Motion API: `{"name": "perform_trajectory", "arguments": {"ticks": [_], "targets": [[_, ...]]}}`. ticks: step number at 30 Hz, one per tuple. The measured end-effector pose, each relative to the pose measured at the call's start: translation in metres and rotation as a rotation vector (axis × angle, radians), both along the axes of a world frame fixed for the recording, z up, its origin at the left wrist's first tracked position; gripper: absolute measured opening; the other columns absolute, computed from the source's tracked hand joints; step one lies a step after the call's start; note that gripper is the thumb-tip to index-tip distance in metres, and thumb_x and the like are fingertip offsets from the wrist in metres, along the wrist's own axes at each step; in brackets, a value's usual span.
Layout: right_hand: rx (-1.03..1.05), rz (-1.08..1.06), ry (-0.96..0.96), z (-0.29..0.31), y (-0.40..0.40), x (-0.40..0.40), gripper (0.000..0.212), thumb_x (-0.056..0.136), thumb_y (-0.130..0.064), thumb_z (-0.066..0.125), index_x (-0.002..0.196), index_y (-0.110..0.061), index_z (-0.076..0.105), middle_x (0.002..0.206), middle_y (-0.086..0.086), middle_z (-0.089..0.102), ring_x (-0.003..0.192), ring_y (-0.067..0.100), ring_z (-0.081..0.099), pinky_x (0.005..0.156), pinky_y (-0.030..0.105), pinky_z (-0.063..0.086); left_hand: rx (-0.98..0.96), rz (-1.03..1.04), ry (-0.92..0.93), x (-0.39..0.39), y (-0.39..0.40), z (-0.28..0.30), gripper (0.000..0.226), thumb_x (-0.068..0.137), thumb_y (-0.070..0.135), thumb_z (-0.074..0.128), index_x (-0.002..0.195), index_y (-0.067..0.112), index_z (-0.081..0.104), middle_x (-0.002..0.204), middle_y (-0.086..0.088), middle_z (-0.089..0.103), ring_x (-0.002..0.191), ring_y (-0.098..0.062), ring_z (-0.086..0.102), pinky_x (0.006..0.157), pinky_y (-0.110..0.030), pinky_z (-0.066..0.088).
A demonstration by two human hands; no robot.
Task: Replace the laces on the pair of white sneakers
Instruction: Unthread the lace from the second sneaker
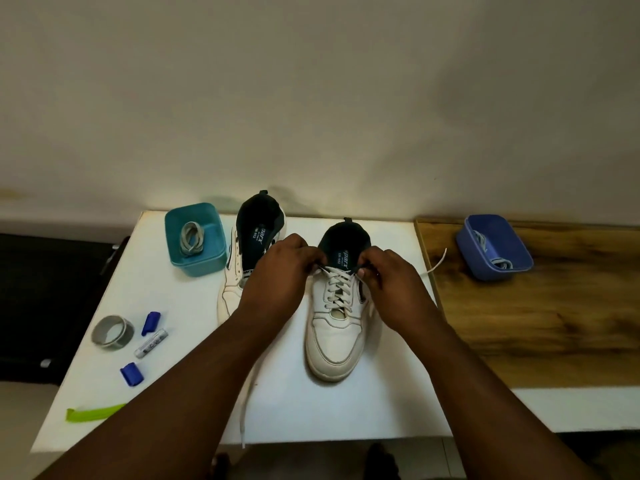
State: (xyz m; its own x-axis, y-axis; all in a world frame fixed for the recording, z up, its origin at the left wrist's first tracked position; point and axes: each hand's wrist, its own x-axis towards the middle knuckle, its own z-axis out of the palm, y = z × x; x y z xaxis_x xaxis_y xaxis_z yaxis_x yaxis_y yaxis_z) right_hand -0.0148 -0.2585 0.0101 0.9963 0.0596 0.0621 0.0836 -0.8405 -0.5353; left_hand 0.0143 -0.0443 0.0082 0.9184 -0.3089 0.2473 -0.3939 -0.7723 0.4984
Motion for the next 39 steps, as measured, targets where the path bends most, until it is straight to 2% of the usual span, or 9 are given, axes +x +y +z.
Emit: {"name": "perform_trajectory", "arguments": {"ticks": [6,10,15,24,27,30,33,36,39], "targets": [[0.052,-0.079,0.041,0.006,-0.005,0.002,0.010,0.099,-0.019,0.063,0.106,-0.025,0.066,0.099,-0.003,0.057,0.087,0.012,0.055,0.068,0.008,0.032,-0.049,0.033,0.032,0.002,0.005,-0.005,0.034,0.089,0.001,0.061,0.103,0.027,0.077,0.092,0.001,0.065,0.088,-0.020,0.063,0.076,-0.038,0.052],[0.044,-0.090,0.040,0.010,0.004,0.002,0.015,0.100,-0.027,0.062,0.113,-0.032,0.066,0.113,-0.003,0.050,0.101,0.016,0.057,0.079,0.025,0.044,-0.092,-0.008,0.002,-0.001,0.000,-0.006,0.031,0.090,0.008,0.054,0.105,0.021,0.077,0.094,-0.003,0.068,0.086,-0.022,0.065,0.075,-0.041,0.054],[-0.122,0.024,0.039,0.011,0.033,0.000,0.030,0.098,-0.045,0.061,0.125,-0.033,0.069,0.151,-0.002,0.037,0.133,0.023,0.033,0.107,0.038,0.040,-0.124,-0.004,0.006,0.000,-0.004,-0.006,0.029,0.091,0.006,0.059,0.108,0.022,0.076,0.097,-0.003,0.066,0.087,-0.021,0.064,0.074,-0.036,0.052],[0.418,-0.421,-0.038,0.005,0.026,0.000,0.008,0.090,-0.026,0.071,0.085,-0.033,0.071,0.114,-0.011,0.052,0.116,0.018,0.055,0.094,0.034,0.048,-0.117,-0.028,0.039,0.002,-0.001,-0.005,0.027,0.092,0.008,0.060,0.107,0.024,0.076,0.097,-0.002,0.066,0.087,-0.021,0.064,0.076,-0.041,0.054],[0.239,-0.462,-0.046,0.006,0.026,-0.005,0.010,0.091,-0.029,0.065,0.099,-0.030,0.070,0.124,-0.003,0.052,0.118,0.026,0.054,0.094,0.037,0.049,-0.124,-0.040,0.035,0.001,-0.001,-0.006,0.028,0.091,0.012,0.056,0.107,0.023,0.077,0.096,-0.003,0.066,0.086,-0.022,0.065,0.074,-0.036,0.053],[-0.045,-0.192,-0.066,0.007,0.036,-0.004,0.040,0.095,-0.031,0.062,0.135,-0.032,0.060,0.154,0.003,0.036,0.139,0.028,0.033,0.109,0.045,0.036,-0.114,-0.041,0.048,0.002,-0.002,-0.004,0.029,0.091,0.018,0.053,0.107,0.023,0.077,0.096,-0.002,0.067,0.086,-0.021,0.065,0.073,-0.039,0.054],[-0.155,-0.090,-0.033,0.002,0.045,-0.002,0.023,0.101,-0.036,0.058,0.121,-0.035,0.070,0.158,-0.003,0.039,0.145,0.025,0.025,0.112,0.047,0.024,-0.118,-0.051,0.065,0.001,-0.001,-0.003,0.034,0.090,0.022,0.049,0.108,0.024,0.077,0.097,-0.002,0.068,0.088,-0.021,0.065,0.075,-0.038,0.054],[0.069,-0.252,-0.118,-0.001,0.038,-0.002,0.012,0.100,-0.031,0.061,0.103,-0.032,0.073,0.138,-0.005,0.056,0.132,0.020,0.044,0.107,0.044,0.034,-0.114,-0.041,0.051,0.001,0.000,-0.004,0.028,0.092,0.014,0.056,0.109,0.024,0.077,0.097,-0.002,0.068,0.088,-0.022,0.065,0.076,-0.037,0.053],[0.652,-0.678,-0.140,0.009,0.016,0.008,0.015,0.101,-0.019,0.059,0.096,-0.029,0.068,0.114,-0.001,0.065,0.114,0.022,0.061,0.093,0.036,0.048,-0.123,-0.040,0.052,0.002,-0.001,-0.004,0.030,0.091,0.004,0.062,0.109,0.022,0.077,0.098,-0.002,0.068,0.090,-0.021,0.065,0.077,-0.035,0.052]]}}
